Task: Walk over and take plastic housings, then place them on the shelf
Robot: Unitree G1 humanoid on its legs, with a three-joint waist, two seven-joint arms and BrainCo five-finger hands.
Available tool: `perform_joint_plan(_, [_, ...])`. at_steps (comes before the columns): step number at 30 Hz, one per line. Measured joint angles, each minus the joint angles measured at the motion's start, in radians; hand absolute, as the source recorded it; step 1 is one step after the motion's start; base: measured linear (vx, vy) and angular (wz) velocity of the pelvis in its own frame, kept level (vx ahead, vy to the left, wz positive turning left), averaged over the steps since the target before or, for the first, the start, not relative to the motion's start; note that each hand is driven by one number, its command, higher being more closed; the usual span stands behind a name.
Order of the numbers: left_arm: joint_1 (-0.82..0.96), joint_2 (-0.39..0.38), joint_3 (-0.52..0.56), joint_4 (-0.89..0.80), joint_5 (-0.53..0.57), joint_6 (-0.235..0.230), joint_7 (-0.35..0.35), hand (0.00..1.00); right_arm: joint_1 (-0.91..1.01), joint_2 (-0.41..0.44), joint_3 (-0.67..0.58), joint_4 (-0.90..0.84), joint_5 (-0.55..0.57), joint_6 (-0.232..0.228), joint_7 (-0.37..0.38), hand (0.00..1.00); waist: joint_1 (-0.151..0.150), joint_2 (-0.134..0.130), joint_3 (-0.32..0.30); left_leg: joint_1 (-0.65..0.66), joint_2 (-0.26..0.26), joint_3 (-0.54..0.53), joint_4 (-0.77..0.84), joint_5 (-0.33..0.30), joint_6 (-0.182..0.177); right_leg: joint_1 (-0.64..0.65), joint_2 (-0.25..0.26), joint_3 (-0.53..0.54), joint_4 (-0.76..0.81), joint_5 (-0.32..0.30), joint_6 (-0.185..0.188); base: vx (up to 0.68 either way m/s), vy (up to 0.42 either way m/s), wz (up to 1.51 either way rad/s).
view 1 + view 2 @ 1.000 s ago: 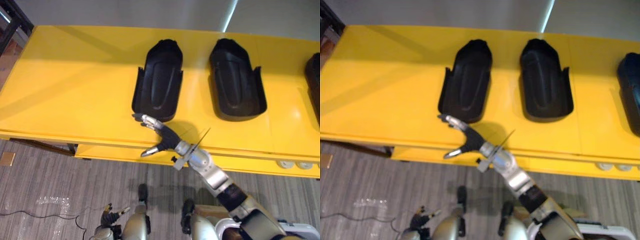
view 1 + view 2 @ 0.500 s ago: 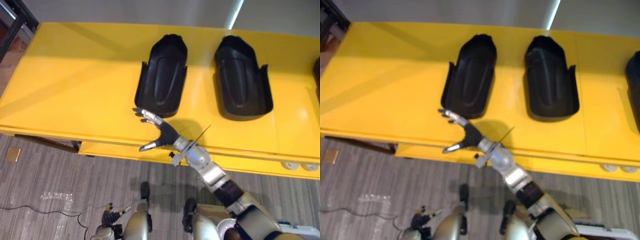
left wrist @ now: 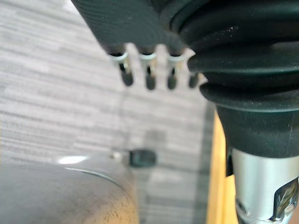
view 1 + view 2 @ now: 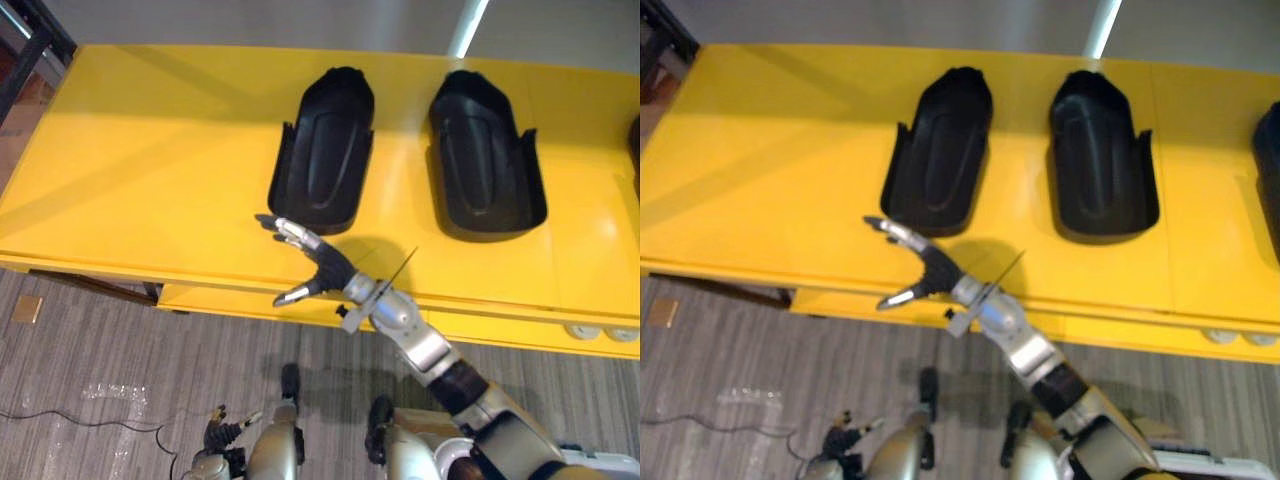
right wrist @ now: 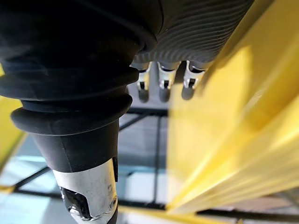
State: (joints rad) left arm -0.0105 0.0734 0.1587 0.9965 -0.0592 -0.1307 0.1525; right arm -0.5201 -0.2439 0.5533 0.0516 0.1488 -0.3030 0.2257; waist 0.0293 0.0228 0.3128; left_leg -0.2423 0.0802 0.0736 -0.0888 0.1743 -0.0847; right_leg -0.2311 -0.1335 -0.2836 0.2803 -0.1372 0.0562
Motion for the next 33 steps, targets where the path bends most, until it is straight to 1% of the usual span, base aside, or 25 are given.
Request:
perform_joint_plan(1, [0.003, -0.001, 0.010, 0.007, 0.000, 0.001, -0.001, 0.00, 0.037, -0.018, -0.005, -0.063, 0.025, 0.000, 0.018, 0.00, -0.007, -0.010, -0.006, 0.027, 0.000, 0.014, 0.000, -0.008, 0.000, 0.031, 0.003, 0.006, -0.019, 0.003, 0.003, 0.06, -0.006, -0.12])
perform_joint_plan(2, [0.004, -0.001, 0.015, 0.007, 0.000, 0.001, -0.001, 0.00, 0.045, -0.022, -0.006, -0.074, 0.034, 0.000, 0.021, 0.00, -0.008, -0.013, -0.007, 0.034, 0.000, 0.017, 0.000, -0.011, -0.001, 0.037, 0.003, 0.009, -0.022, 0.003, 0.004, 0.06, -0.007, -0.15])
perform_joint_plan(3, [0.011, -0.001, 0.025, 0.008, 0.000, 0.001, -0.002, 0.00, 0.089, -0.031, -0.034, -0.126, 0.058, 0.000, 0.040, 0.00, -0.016, -0.023, -0.015, 0.055, 0.001, 0.019, 0.000, -0.019, -0.002, 0.062, 0.007, 0.013, -0.042, 0.006, 0.008, 0.08, -0.014, -0.14])
perform_joint_plan(6, [0.030, 0.001, 0.045, 0.028, 0.000, 0.002, -0.010, 0.00, 0.233, -0.030, -0.210, -0.203, 0.164, 0.000, 0.064, 0.00, -0.035, -0.063, -0.071, 0.087, 0.004, 0.035, 0.000, -0.036, -0.006, 0.103, 0.014, 0.025, -0.079, 0.011, 0.013, 0.08, -0.016, -0.13])
perform_joint_plan(7, [0.035, 0.000, 0.054, 0.029, 0.000, 0.003, -0.013, 0.00, 0.250, -0.026, -0.248, -0.203, 0.190, 0.001, 0.063, 0.00, -0.040, -0.070, -0.081, 0.094, 0.005, 0.043, 0.000, -0.038, -0.005, 0.111, 0.016, 0.030, -0.087, 0.014, 0.014, 0.09, -0.016, -0.26])
perform_joint_plan(8, [0.042, 0.000, 0.065, 0.038, 0.000, 0.004, -0.018, 0.00, 0.277, -0.016, -0.329, -0.206, 0.228, 0.002, 0.060, 0.00, -0.045, -0.081, -0.097, 0.115, 0.005, 0.052, 0.000, -0.044, -0.007, 0.131, 0.018, 0.042, -0.103, 0.020, 0.014, 0.05, -0.008, -0.26])
perform_joint_plan(10, [0.059, -0.006, 0.069, 0.050, -0.001, 0.010, -0.026, 0.00, 0.348, 0.008, -0.478, -0.251, 0.266, 0.002, 0.051, 0.00, -0.054, -0.080, -0.151, 0.125, 0.007, 0.075, 0.000, -0.052, -0.007, 0.147, 0.024, 0.060, -0.143, 0.041, 0.017, 0.07, -0.002, -0.32])
perform_joint_plan(11, [0.065, -0.008, 0.075, 0.050, -0.001, 0.010, -0.029, 0.00, 0.363, 0.015, -0.515, -0.264, 0.270, 0.002, 0.044, 0.00, -0.055, -0.080, -0.160, 0.132, 0.008, 0.079, 0.000, -0.055, -0.010, 0.154, 0.026, 0.067, -0.154, 0.048, 0.016, 0.05, -0.001, -0.32])
perform_joint_plan(13, [0.091, -0.017, 0.108, 0.056, -0.002, 0.016, -0.041, 0.00, 0.426, 0.041, -0.658, -0.313, 0.269, 0.000, 0.006, 0.00, -0.076, -0.074, -0.194, 0.158, 0.014, 0.092, -0.001, -0.067, -0.011, 0.182, 0.035, 0.085, -0.185, 0.061, 0.018, 0.00, -0.005, -0.26])
perform_joint_plan(14, [0.096, -0.019, 0.116, 0.057, -0.001, 0.019, -0.044, 0.00, 0.447, 0.048, -0.694, -0.326, 0.269, -0.002, -0.005, 0.00, -0.077, -0.073, -0.206, 0.163, 0.016, 0.101, -0.001, -0.070, -0.012, 0.182, 0.037, 0.093, -0.186, 0.062, 0.018, -0.01, -0.003, -0.31])
perform_joint_plan(15, [0.105, -0.024, 0.131, 0.061, 0.000, 0.025, -0.047, 0.00, 0.483, 0.065, -0.765, -0.339, 0.265, -0.005, -0.026, 0.00, -0.084, -0.068, -0.223, 0.177, 0.018, 0.112, -0.001, -0.076, -0.014, 0.184, 0.039, 0.106, -0.186, 0.063, 0.018, -0.02, -0.001, -0.34])
perform_joint_plan(16, [0.121, -0.032, 0.146, 0.067, -0.001, 0.026, -0.049, 0.00, 0.516, 0.085, -0.832, -0.345, 0.255, -0.005, -0.049, 0.00, -0.100, -0.064, -0.246, 0.184, 0.020, 0.129, -0.001, -0.078, -0.015, 0.182, 0.041, 0.121, -0.185, 0.063, 0.018, -0.01, 0.002, -0.40])
perform_joint_plan(17, [0.126, -0.035, 0.154, 0.066, -0.001, 0.026, -0.049, 0.00, 0.530, 0.098, -0.867, -0.346, 0.242, -0.006, -0.065, 0.00, -0.102, -0.062, -0.251, 0.193, 0.023, 0.139, -0.001, -0.082, -0.018, 0.182, 0.043, 0.135, -0.185, 0.063, 0.018, -0.02, 0.004, -0.53])
perform_joint_plan(18, [0.131, -0.036, 0.157, 0.067, 0.002, 0.027, -0.050, 0.00, 0.564, 0.124, -0.939, -0.346, 0.222, -0.005, -0.092, 0.00, -0.104, -0.058, -0.260, 0.211, 0.028, 0.166, -0.001, -0.088, -0.020, 0.180, 0.048, 0.162, -0.185, 0.063, 0.018, -0.03, -0.001, -0.66])
perform_joint_plan(19, [0.138, -0.040, 0.162, 0.072, 0.018, 0.028, -0.051, 0.00, 0.597, 0.148, -1.008, -0.345, 0.202, -0.006, -0.122, 0.00, -0.116, -0.054, -0.268, 0.224, 0.032, 0.190, -0.001, -0.093, -0.023, 0.178, 0.052, 0.187, -0.186, 0.062, 0.018, -0.03, -0.005, -0.73])
perform_joint_plan(21, [0.145, -0.041, 0.162, 0.081, 0.041, 0.028, -0.052, 0.00, 0.631, 0.173, -1.081, -0.338, 0.173, -0.006, -0.158, 0.00, -0.136, -0.048, -0.285, 0.225, 0.036, 0.230, -0.001, -0.100, -0.031, 0.153, 0.059, 0.227, -0.182, 0.061, 0.024, -0.02, 0.005, -0.64])
perform_joint_plan(24, [0.165, -0.042, 0.129, 0.087, 0.086, 0.033, -0.053, 0.00, 0.719, 0.219, -1.221, -0.264, 0.108, -0.004, -0.241, 0.00, -0.187, -0.035, -0.309, 0.227, 0.040, 0.312, -0.001, -0.113, -0.035, 0.105, 0.071, 0.310, -0.177, 0.074, 0.033, 0.00, 0.011, -0.76])
perform_joint_plan(25, [0.167, -0.044, 0.120, 0.089, 0.098, 0.036, -0.053, 0.00, 0.736, 0.231, -1.244, -0.250, 0.108, -0.004, -0.254, 0.00, -0.195, -0.032, -0.311, 0.229, 0.040, 0.325, -0.001, -0.115, -0.034, 0.098, 0.072, 0.322, -0.176, 0.076, 0.036, 0.03, 0.015, -0.66])
perform_joint_plan(26, [0.167, -0.044, 0.097, 0.093, 0.110, 0.038, -0.054, 0.00, 0.761, 0.257, -1.283, -0.221, 0.101, -0.003, -0.277, 0.00, -0.215, -0.031, -0.313, 0.240, 0.039, 0.355, -0.001, -0.121, -0.037, 0.088, 0.077, 0.354, -0.171, 0.080, 0.037, 0.04, 0.025, -0.74])
perform_joint_plan(27, [0.166, -0.045, 0.093, 0.095, 0.111, 0.038, -0.058, 0.00, 0.777, 0.276, -1.311, -0.199, 0.086, -0.001, -0.297, 0.00, -0.224, -0.032, -0.313, 0.254, 0.041, 0.388, -0.001, -0.129, -0.038, 0.084, 0.082, 0.385, -0.172, 0.087, 0.035, 0.06, 0.035, -1.05])
perform_joint_plan(28, [0.168, -0.047, 0.092, 0.095, 0.117, 0.038, -0.059, 0.00, 0.797, 0.298, -1.326, -0.180, 0.061, 0.006, -0.322, 0.00, -0.227, -0.032, -0.313, 0.273, 0.043, 0.435, -0.001, -0.136, -0.038, 0.078, 0.091, 0.426, -0.172, 0.099, 0.030, 0.05, 0.032, -1.03])
perform_joint_plan(29, [0.168, -0.049, 0.092, 0.094, 0.117, 0.038, -0.059, 0.00, 0.805, 0.310, -1.330, -0.177, 0.048, 0.007, -0.335, 0.00, -0.231, -0.032, -0.313, 0.282, 0.044, 0.463, -0.001, -0.141, -0.041, 0.073, 0.097, 0.450, -0.172, 0.106, 0.034, 0.05, 0.030, -1.20])
perform_joint_plan(31, [0.161, -0.061, 0.092, 0.087, 0.117, 0.037, -0.059, 0.00, 0.818, 0.345, -1.323, -0.154, -0.027, 0.017, -0.385, 0.00, -0.242, -0.033, -0.314, 0.316, 0.047, 0.554, -0.001, -0.162, -0.051, 0.068, 0.115, 0.533, -0.191, 0.134, 0.037, 0.05, 0.025, -1.15])
perform_joint_plan(32, [0.158, -0.063, 0.092, 0.081, 0.117, 0.035, -0.058, 0.00, 0.825, 0.347, -1.315, -0.147, -0.027, 0.023, -0.395, 0.00, -0.241, -0.034, -0.314, 0.323, 0.047, 0.574, -0.001, -0.167, -0.054, 0.065, 0.118, 0.550, -0.195, 0.137, 0.041, 0.02, 0.009, -0.86])
perform_joint_plan(33, [0.147, -0.072, 0.091, 0.078, 0.117, 0.034, -0.057, 0.00, 0.835, 0.346, -1.303, -0.139, -0.027, 0.028, -0.403, 0.00, -0.248, -0.034, -0.315, 0.329, 0.046, 0.597, -0.001, -0.174, -0.058, 0.062, 0.120, 0.568, -0.202, 0.142, 0.045, 0.00, -0.011, -0.46])
